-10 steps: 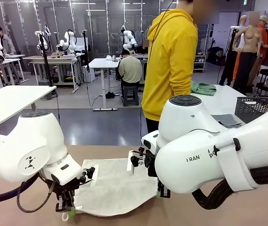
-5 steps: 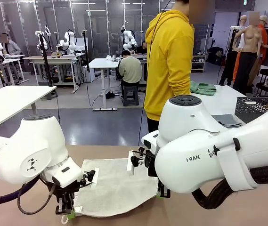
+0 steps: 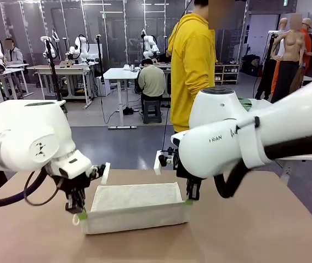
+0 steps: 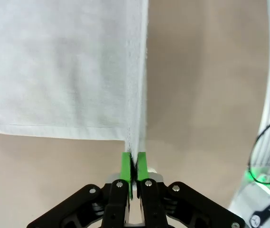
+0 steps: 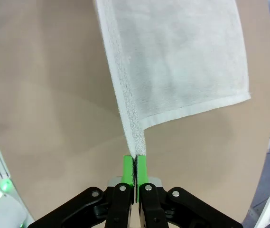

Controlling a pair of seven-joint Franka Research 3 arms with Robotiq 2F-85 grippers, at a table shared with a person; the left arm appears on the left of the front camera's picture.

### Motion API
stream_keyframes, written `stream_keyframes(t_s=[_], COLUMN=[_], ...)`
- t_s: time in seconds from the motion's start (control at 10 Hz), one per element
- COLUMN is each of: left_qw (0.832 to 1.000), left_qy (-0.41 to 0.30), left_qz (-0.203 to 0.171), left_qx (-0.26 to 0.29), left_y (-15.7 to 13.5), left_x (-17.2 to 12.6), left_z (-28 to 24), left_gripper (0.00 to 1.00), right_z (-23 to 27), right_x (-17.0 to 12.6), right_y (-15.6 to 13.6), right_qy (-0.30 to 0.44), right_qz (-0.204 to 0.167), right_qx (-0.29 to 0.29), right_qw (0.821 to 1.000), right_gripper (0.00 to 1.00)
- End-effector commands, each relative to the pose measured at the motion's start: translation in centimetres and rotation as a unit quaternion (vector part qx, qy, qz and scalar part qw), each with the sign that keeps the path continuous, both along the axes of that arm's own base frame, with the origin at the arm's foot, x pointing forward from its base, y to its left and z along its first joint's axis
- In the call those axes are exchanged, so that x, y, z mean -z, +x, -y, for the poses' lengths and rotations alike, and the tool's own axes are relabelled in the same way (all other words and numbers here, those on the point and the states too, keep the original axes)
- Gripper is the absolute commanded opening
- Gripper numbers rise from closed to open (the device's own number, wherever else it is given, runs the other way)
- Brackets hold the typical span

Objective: Fold the towels and place them in the basket.
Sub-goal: When a person lays out a Towel with hook on the table, fold it in half twice.

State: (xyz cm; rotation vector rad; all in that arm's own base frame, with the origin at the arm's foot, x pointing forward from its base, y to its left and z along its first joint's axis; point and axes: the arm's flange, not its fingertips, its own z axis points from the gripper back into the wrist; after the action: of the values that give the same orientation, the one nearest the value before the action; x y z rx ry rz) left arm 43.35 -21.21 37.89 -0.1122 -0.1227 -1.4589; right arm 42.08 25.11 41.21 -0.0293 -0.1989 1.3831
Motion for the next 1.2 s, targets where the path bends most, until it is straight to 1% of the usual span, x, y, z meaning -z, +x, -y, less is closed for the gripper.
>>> stream_keyframes(t_s=[0.0,0.2,0.4,0.5,0.6,0.7,0.9,1.0,1.1], left_qw=[1.000,0.999,0.997,0.998,0.998,0.999,0.997,0.998,0.998], left_qy=[0.014,0.031,0.065,0.063,0.061,0.050,0.071,0.064,0.062], left_qz=[0.017,0.032,0.035,0.023,0.008,-0.001,0.010,0.014,0.022], left_qx=[0.021,0.010,-0.005,-0.008,0.001,0.011,0.018,0.010,0.016], left_y=[3.5,7.0,9.9,11.0,12.1,13.3,14.0,14.3,14.4], left_x=[-0.1,-1.9,-3.1,-3.3,-3.0,-2.5,-1.6,-1.2,-1.1], left_z=[0.8,0.8,0.8,0.8,1.0,0.9,1.1,1.0,1.1], left_gripper=[0.07,0.07,0.07,0.07,0.07,0.07,0.07,0.07,0.07], right_z=[-0.3,-0.2,0.2,0.3,0.2,0.2,0.2,0.4,0.4], right_x=[0.4,1.0,1.9,2.4,2.6,2.9,3.2,3.4,3.6], right_y=[3.0,5.8,8.1,9.4,10.5,11.6,12.3,12.5,12.5], right_qy=[0.012,0.011,0.008,-0.001,0.004,0.013,0.024,0.028,0.025], right_qz=[0.010,0.004,-0.007,-0.007,0.001,0.021,0.041,0.046,0.051], right_qx=[-0.007,-0.009,-0.018,-0.018,-0.013,-0.013,-0.004,-0.003,-0.019], right_qw=[1.000,1.000,1.000,1.000,1.000,1.000,0.999,0.999,0.998], right_gripper=[0.04,0.04,0.04,0.04,0.04,0.04,0.04,0.04,0.04])
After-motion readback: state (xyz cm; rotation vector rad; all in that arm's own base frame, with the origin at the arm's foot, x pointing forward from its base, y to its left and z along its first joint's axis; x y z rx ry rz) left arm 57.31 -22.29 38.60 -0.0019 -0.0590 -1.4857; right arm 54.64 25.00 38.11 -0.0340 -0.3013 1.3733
